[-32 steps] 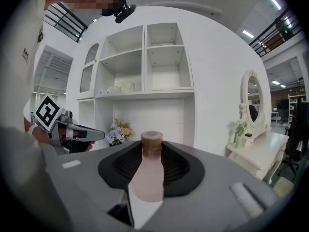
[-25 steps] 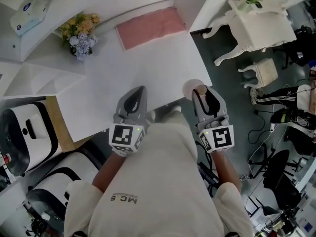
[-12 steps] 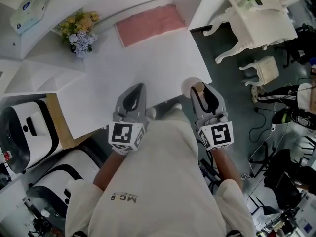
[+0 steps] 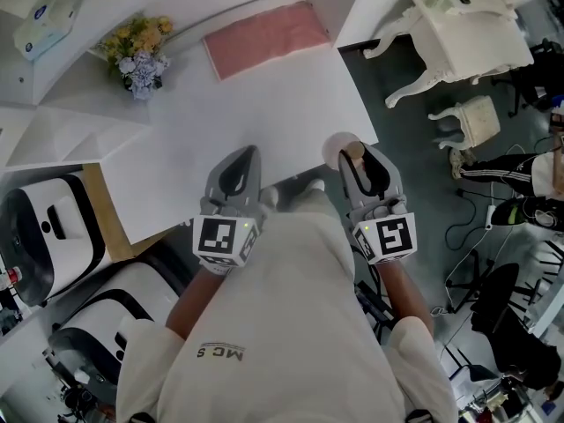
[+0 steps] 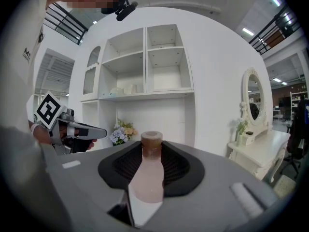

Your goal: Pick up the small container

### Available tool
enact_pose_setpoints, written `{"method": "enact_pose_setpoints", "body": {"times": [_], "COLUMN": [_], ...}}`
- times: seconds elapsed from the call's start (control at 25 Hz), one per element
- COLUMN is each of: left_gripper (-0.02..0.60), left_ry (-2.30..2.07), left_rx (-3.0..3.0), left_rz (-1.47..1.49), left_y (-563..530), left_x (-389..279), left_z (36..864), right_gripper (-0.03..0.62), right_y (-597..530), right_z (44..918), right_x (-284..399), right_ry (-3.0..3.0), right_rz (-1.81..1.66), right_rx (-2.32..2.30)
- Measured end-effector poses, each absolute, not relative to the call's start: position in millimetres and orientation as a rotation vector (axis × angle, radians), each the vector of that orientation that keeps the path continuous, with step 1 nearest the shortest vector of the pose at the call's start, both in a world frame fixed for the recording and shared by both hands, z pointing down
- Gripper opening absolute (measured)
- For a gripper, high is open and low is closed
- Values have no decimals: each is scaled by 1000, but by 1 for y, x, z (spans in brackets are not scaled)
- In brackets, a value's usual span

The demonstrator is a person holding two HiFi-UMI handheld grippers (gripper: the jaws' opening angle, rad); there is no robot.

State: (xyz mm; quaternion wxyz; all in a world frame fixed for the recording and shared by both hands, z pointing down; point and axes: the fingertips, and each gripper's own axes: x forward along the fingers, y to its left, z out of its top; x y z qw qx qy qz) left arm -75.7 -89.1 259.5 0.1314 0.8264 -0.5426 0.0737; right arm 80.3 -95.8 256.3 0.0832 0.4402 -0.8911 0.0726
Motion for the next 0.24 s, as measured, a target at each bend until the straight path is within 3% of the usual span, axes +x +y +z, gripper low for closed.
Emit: {"method": "enact_pose_setpoints", "body": {"times": [0.24], "left_gripper": [0], "left_ry": [-1569], "left_rx": [2401], "left_rz": [228], "left_y": [-89], "left_x": [-72], "left_z": [260], "right_gripper": [123], "right_y": [-98], "right_z": [259], "right_x": [84], "right_ry": [-2650], "right_rz": [221], "right_rx": [1323]}}
